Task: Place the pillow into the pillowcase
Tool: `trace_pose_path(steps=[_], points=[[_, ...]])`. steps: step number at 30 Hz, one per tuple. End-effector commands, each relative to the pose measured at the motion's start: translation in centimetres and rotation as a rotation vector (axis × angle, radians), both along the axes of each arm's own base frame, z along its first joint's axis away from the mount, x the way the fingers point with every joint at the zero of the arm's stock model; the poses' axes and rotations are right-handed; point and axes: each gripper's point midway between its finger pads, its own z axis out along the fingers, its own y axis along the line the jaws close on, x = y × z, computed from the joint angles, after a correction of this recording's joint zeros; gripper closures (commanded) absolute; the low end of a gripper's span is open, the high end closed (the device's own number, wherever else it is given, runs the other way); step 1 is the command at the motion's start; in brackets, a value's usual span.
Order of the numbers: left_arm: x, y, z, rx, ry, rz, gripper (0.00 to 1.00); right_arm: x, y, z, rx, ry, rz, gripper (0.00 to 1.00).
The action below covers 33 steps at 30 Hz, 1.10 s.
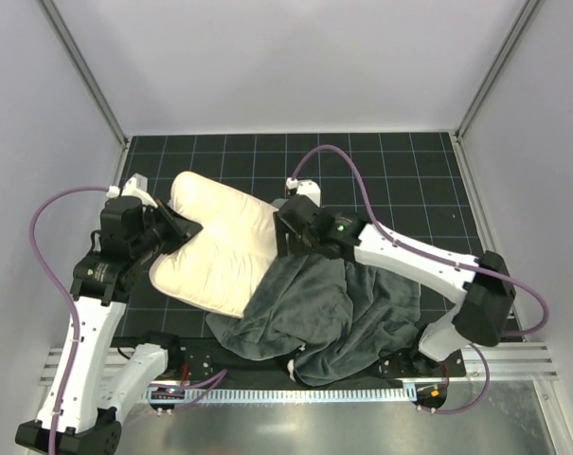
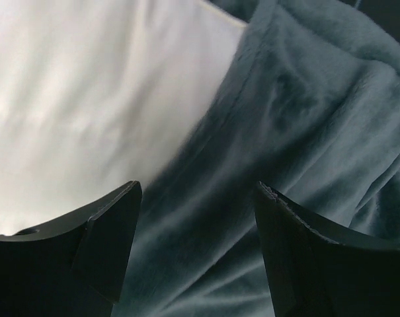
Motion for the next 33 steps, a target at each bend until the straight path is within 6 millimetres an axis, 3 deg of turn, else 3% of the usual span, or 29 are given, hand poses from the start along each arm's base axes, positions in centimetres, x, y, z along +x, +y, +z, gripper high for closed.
trace_pose_path(steps=[1, 5, 8, 10, 14, 15, 17, 21, 24, 26, 27, 29, 33], points=[[-0.4, -1.4, 2.7, -0.075, -0.092, -0.058, 1.0, 3.2, 0.2, 0.9, 0.003, -0.026, -0.103, 0.25], [-0.8, -1.5, 2.3, -0.074, -0.085, -0.068, 1.0, 5.2, -1.2, -0.8, -0.076, -0.04, -0.203, 0.34], [-0.9, -1.7, 1.9, -0.08, -0.074, -0.079, 1.0, 5.8, -0.9, -1.2, -0.079, -0.031, -0.207, 0.73], [-0.9, -1.8, 1.7, -0.082, -0.071, -0.085, 1.0, 6.0, 0.3, -0.5, -0.036, -0.038, -0.171, 0.96], [-0.7, -2.2, 1.5, -0.101, -0.066, -0.097, 1.0, 6.4, 3.8, 2.4, 0.086, -0.057, -0.055, 0.96], [-0.5, -2.4, 1.7, -0.111, -0.069, -0.106, 1.0, 6.4, 5.4, 4.5, 0.141, -0.067, 0.0, 0.96], [-0.5, -2.8, 2.2, -0.129, -0.076, -0.118, 1.0, 6.3, 7.1, 5.9, 0.185, -0.068, 0.058, 0.96], [-0.2, -3.2, 3.1, -0.142, -0.091, -0.134, 1.0, 4.4, 12.0, 11.9, 0.332, -0.121, 0.221, 0.96], [0.1, -3.6, 3.5, -0.15, -0.088, -0.144, 1.0, 2.7, 14.4, 15.2, 0.441, -0.123, 0.33, 0.96], [0.3, -4.0, 3.7, -0.161, -0.092, -0.153, 1.0, 1.7, 15.4, 16.8, 0.499, -0.115, 0.391, 0.96], [0.3, -4.1, 4.1, -0.166, -0.097, -0.157, 1.0, 1.7, 15.7, 18.8, 0.537, -0.141, 0.408, 0.96], [0.2, -4.5, 4.8, -0.177, -0.107, -0.174, 1.0, 1.7, 16.2, 20.1, 0.552, -0.149, 0.421, 0.96], [-0.5, -4.4, 8.4, -0.186, -0.168, -0.183, 1.0, 1.8, 15.7, 23.2, 0.576, -0.166, 0.429, 0.96]])
